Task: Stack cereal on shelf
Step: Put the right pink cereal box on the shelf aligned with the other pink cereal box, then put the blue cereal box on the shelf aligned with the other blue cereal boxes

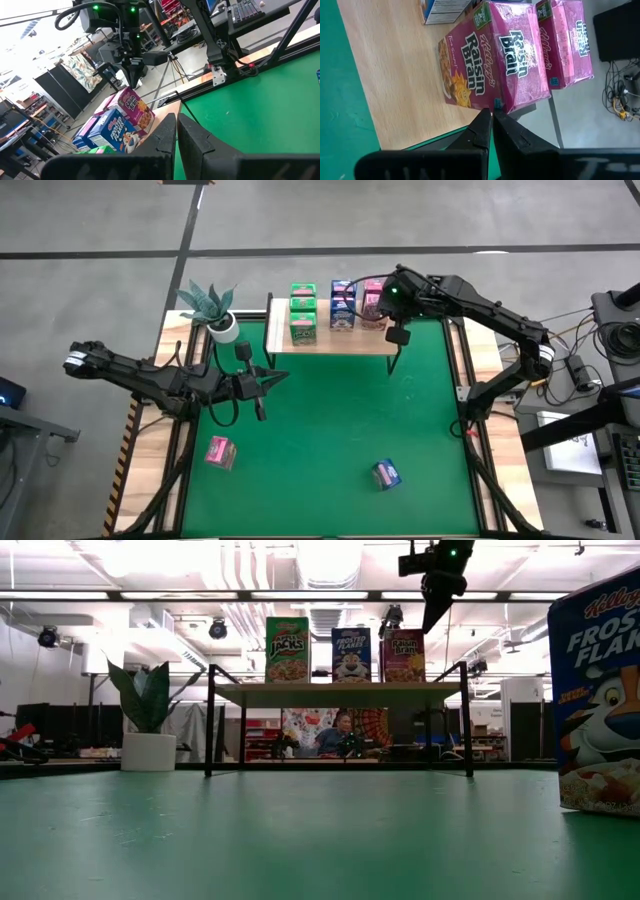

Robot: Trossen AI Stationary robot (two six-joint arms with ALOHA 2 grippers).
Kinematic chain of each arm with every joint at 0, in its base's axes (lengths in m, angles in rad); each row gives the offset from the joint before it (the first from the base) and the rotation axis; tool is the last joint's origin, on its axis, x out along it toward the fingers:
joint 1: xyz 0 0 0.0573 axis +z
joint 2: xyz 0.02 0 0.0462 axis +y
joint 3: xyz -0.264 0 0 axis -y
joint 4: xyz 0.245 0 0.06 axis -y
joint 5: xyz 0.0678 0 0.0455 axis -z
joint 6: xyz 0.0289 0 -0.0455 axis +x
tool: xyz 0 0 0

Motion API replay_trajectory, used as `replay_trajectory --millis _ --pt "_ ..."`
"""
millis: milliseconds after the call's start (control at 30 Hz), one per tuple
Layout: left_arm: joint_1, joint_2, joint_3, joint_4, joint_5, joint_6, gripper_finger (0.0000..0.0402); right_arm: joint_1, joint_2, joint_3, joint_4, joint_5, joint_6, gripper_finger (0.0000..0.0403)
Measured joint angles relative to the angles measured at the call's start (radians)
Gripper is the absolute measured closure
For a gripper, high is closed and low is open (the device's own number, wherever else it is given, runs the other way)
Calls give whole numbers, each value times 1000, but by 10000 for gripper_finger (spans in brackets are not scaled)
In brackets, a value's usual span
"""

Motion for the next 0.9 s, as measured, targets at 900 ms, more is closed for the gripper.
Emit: replay_trajectory --millis 900 --pt "0 1 0 0 0 8 402 272 -51 -34 132 -362 483 394"
